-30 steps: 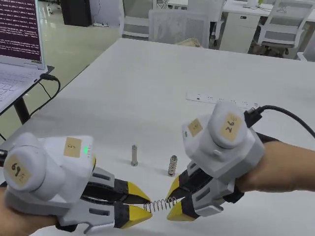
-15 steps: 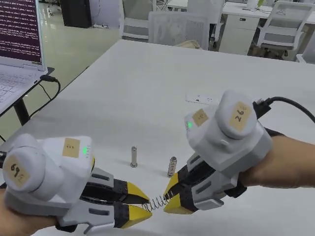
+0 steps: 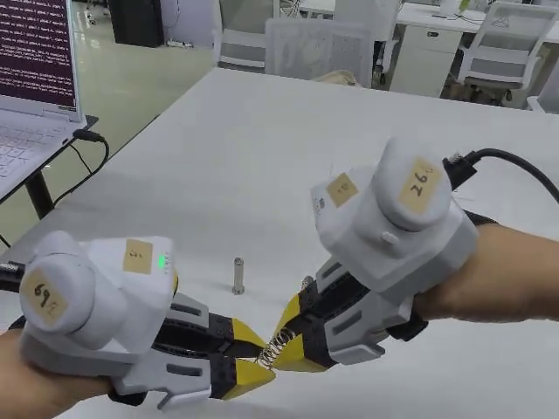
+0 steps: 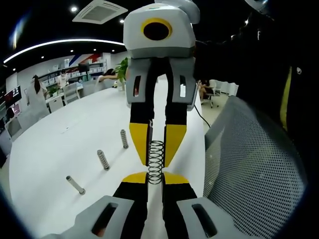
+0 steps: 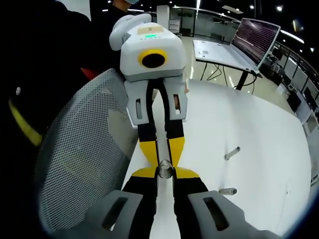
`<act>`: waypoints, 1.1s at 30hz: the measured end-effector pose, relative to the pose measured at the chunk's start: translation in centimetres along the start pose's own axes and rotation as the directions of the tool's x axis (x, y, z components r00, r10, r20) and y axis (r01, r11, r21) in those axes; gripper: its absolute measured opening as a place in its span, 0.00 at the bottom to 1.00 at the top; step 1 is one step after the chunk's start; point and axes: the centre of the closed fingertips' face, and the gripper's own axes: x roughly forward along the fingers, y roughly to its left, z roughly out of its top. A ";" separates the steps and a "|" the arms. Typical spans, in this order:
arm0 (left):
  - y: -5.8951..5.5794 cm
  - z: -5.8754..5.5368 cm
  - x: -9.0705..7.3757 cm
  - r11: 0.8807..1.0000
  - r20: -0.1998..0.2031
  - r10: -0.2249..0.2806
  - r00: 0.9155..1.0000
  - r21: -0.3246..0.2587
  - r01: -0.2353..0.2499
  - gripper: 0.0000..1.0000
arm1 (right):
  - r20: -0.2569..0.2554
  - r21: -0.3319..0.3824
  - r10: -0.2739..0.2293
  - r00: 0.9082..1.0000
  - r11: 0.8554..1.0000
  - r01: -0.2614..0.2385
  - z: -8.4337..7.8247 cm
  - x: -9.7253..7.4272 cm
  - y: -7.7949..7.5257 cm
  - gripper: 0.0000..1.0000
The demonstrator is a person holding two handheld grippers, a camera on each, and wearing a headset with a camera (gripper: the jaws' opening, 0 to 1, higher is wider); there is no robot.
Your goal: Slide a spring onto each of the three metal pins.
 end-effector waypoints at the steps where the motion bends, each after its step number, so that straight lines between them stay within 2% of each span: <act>1: 0.0 0.0 0.0 1.000 0.001 -0.001 1.000 0.000 0.001 0.02 | -0.004 -0.003 0.001 1.000 1.000 -0.001 0.0 0.0 0.0 0.08; 11: 0.0 -0.1 0.5 1.000 -0.013 -0.009 1.000 -0.007 0.009 0.02 | -0.070 -0.041 0.005 0.998 0.999 -0.008 -0.3 0.3 -0.1 0.08; 18: 0.1 -0.1 0.7 1.000 -0.011 -0.007 1.000 -0.006 0.006 0.02 | -0.087 -0.033 0.007 0.996 0.999 -0.010 -0.5 0.3 -0.3 0.08; 22: 0.3 0.1 0.8 1.000 -0.004 0.008 1.000 0.030 -0.008 0.03 | -0.104 -0.039 0.005 0.995 0.999 -0.009 -0.6 0.2 -0.6 0.08; 26: 0.6 0.1 0.7 0.999 -0.001 0.014 1.000 0.030 -0.014 0.03 | -0.113 -0.039 0.006 0.994 0.999 -0.011 -0.5 0.1 -0.9 0.08; 29: 0.7 0.3 0.6 1.000 0.020 0.015 1.000 0.014 -0.015 0.07 | -0.117 -0.041 0.005 0.993 0.999 -0.010 -0.3 0.1 -1.1 0.08; 33: 0.9 0.2 0.5 1.000 0.019 0.021 1.000 0.005 -0.022 0.12 | -0.118 -0.045 0.004 0.993 0.999 -0.010 0.0 0.0 -1.3 0.08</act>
